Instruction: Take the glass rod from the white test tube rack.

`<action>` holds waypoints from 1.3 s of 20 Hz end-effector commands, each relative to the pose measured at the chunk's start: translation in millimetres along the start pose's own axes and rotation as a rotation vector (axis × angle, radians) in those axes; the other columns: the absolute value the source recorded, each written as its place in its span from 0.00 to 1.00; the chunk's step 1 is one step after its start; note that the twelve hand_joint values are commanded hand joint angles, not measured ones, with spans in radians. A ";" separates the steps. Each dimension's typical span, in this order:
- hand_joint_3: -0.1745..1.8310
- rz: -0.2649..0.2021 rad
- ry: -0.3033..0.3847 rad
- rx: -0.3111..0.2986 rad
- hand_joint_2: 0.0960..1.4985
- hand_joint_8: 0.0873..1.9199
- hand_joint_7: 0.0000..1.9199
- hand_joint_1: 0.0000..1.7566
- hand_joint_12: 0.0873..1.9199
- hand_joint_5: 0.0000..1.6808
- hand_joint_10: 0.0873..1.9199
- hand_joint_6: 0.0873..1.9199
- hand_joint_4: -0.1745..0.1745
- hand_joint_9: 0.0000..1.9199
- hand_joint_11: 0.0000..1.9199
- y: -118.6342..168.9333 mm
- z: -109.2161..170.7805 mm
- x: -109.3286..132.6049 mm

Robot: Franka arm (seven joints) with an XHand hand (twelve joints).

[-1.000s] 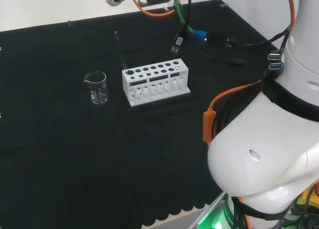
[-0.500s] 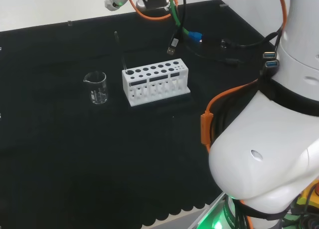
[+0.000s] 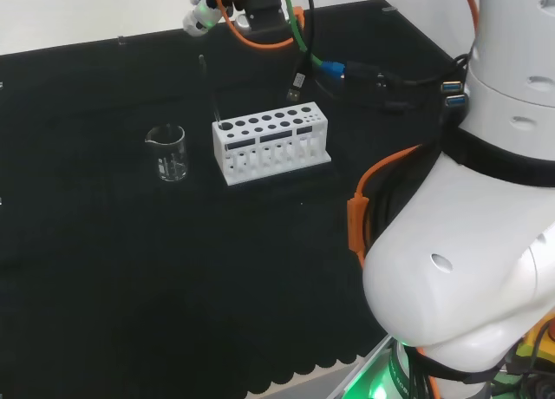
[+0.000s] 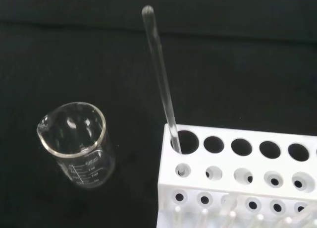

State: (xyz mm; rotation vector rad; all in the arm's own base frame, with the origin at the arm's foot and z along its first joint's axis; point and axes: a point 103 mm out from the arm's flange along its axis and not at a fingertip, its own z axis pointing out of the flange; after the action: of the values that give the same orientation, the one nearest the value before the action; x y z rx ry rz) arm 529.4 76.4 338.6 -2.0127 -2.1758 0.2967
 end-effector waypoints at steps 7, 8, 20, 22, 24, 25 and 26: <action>0.00 -0.018 -0.019 0.033 0.74 0.38 0.19 0.32 0.71 0.24 0.39 0.00 0.40 0.31 0.23 3.7 28.8 7.6; 0.00 -0.020 -0.020 0.036 0.74 0.38 0.19 0.32 0.71 0.24 0.39 0.00 0.40 0.31 0.23 3.8 30.5 7.7; 0.00 -0.034 0.000 0.063 0.74 0.38 0.21 0.32 0.70 0.26 0.39 0.00 0.40 0.32 0.24 14.9 56.3 6.5; 0.00 -0.035 0.004 0.063 0.74 0.38 0.21 0.33 0.70 0.28 0.39 0.01 0.40 0.32 0.25 17.0 59.9 5.7; 0.00 -0.038 0.008 0.065 0.74 0.38 0.21 0.33 0.70 0.29 0.38 0.02 0.39 0.33 0.26 19.5 63.6 5.0; 0.00 -0.039 0.010 0.066 0.74 0.38 0.21 0.33 0.69 0.30 0.38 0.03 0.39 0.34 0.26 20.6 65.4 4.5; 0.00 -0.039 0.014 0.067 0.74 0.38 0.21 0.34 0.69 0.30 0.37 0.05 0.39 0.34 0.26 22.2 67.6 3.7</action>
State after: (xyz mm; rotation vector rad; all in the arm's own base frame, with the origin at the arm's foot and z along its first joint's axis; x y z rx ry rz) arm 530.8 81.3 274.4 -1.9350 -2.1684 0.3540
